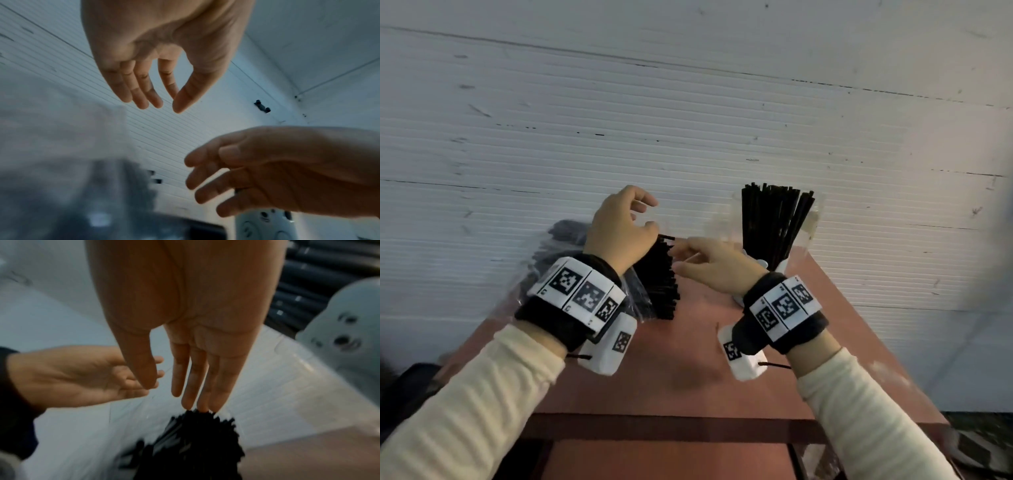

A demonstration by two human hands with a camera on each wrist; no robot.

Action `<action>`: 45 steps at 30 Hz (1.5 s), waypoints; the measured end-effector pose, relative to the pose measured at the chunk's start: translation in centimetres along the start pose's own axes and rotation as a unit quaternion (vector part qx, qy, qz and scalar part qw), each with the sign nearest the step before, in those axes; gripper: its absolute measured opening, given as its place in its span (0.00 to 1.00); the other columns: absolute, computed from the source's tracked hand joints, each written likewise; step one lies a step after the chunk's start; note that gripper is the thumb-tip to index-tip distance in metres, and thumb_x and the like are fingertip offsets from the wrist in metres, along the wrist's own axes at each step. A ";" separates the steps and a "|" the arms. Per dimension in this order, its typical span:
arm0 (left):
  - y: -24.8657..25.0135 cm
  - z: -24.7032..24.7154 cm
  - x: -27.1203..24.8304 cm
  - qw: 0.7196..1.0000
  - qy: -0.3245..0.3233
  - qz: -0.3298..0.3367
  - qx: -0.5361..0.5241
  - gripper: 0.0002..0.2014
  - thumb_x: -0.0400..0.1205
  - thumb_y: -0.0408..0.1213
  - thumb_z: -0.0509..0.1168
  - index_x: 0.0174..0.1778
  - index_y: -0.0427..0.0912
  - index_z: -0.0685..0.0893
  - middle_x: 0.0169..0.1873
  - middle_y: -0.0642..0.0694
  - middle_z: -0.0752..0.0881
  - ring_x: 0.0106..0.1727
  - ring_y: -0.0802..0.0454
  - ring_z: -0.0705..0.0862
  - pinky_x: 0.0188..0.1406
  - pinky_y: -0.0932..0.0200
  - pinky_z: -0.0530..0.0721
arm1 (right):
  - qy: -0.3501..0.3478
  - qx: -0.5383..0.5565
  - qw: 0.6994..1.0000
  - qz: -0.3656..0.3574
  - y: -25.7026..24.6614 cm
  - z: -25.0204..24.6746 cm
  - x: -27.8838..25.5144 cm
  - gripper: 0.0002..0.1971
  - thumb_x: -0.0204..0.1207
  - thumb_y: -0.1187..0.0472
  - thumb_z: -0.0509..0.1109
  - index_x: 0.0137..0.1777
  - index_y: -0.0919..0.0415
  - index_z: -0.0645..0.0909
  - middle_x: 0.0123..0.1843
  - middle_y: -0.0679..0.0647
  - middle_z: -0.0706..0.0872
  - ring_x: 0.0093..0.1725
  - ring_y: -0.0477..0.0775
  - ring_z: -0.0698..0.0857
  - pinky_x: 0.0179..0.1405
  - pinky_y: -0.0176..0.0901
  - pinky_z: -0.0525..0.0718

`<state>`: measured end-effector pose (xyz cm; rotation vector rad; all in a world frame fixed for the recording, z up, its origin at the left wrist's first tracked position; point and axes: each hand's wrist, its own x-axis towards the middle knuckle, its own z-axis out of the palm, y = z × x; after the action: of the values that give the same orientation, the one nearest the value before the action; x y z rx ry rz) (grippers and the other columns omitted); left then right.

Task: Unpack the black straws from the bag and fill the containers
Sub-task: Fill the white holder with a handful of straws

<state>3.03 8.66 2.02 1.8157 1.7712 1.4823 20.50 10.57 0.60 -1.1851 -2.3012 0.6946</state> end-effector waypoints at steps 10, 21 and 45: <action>-4.7 -3.1 -0.3 0.986 -0.123 -0.077 0.082 0.20 0.77 0.37 0.73 0.64 0.49 0.79 0.52 0.47 0.78 0.54 0.49 0.79 0.54 0.52 0.80 | -0.146 -0.115 0.982 -0.020 -1.6 4.3 3.6 0.24 0.71 0.51 0.78 0.66 0.51 0.79 0.62 0.51 0.81 0.58 0.51 0.80 0.60 0.44 0.77; -4.5 -3.8 -0.3 0.983 -0.130 -0.105 0.076 0.21 0.78 0.37 0.73 0.67 0.47 0.78 0.57 0.41 0.83 0.56 0.45 0.83 0.55 0.50 0.84 | -0.121 0.043 0.991 -0.033 1.5 0.9 2.2 0.21 0.74 0.65 0.76 0.63 0.46 0.79 0.60 0.53 0.84 0.57 0.50 0.84 0.56 0.39 0.84; -2.3 -3.1 -1.3 0.986 -0.077 -0.010 0.150 0.25 0.79 0.39 0.71 0.73 0.47 0.74 0.68 0.40 0.73 0.60 0.47 0.78 0.55 0.63 0.69 | 0.062 0.168 0.984 -0.010 1.4 -1.1 0.1 0.11 0.80 0.69 0.69 0.60 0.66 0.86 0.54 0.61 0.90 0.44 0.44 0.90 0.44 0.30 0.87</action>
<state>-0.44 6.76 1.14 1.9800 2.0124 1.0790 22.01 11.60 0.60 -1.0162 -1.9934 0.9304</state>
